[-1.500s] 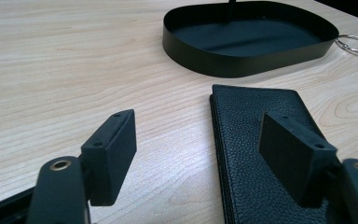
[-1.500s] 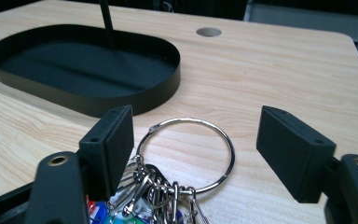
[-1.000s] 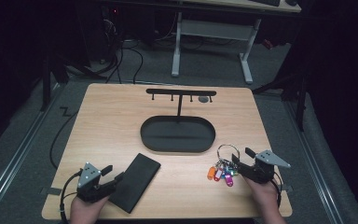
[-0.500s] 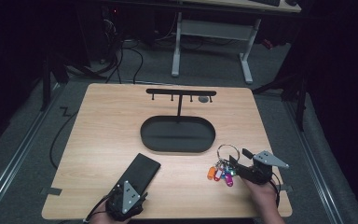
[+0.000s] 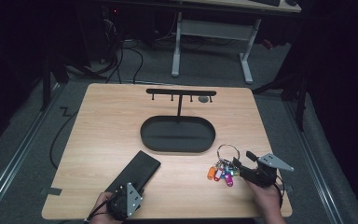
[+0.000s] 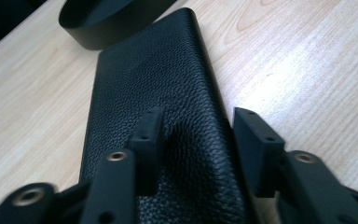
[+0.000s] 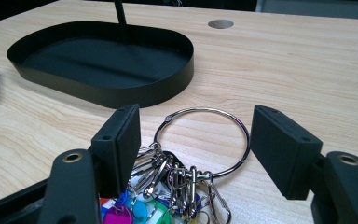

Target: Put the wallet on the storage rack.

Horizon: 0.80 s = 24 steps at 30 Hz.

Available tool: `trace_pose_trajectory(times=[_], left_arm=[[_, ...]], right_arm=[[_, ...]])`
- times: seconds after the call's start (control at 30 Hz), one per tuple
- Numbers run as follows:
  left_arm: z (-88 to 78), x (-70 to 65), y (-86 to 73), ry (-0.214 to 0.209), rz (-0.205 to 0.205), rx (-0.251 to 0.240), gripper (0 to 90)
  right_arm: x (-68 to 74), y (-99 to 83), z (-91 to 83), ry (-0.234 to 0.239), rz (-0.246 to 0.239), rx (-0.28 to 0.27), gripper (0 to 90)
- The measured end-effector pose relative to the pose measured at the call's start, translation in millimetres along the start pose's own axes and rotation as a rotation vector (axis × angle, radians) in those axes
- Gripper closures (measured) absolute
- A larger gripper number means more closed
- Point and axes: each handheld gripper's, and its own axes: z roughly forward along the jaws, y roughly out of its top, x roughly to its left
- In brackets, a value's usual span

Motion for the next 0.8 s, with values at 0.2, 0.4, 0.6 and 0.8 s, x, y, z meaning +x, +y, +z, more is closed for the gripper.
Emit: trace_pose_trajectory(times=[0.2, 0.4, 0.6, 0.8], left_arm=[[-2.4, 7.2, -0.4, -0.019, -0.030, -0.006, 65.6], [-5.1, 13.9, -0.5, -0.032, -0.055, -0.027, 72.4], [-11.4, 19.2, -1.4, -0.021, -0.071, -0.064, 77.6], [-16.3, 22.9, -0.6, -0.004, -0.084, -0.091, 80.5]], right_arm=[[0.3, -1.1, -0.9, -0.001, -0.005, -0.001, 34.2], [-0.2, -2.2, -2.2, -0.003, 0.004, 0.001, 34.2], [-1.1, -2.9, -1.3, -0.001, 0.009, 0.002, 34.2], [-2.1, -2.7, -1.9, 0.002, 0.010, 0.000, 34.2]])
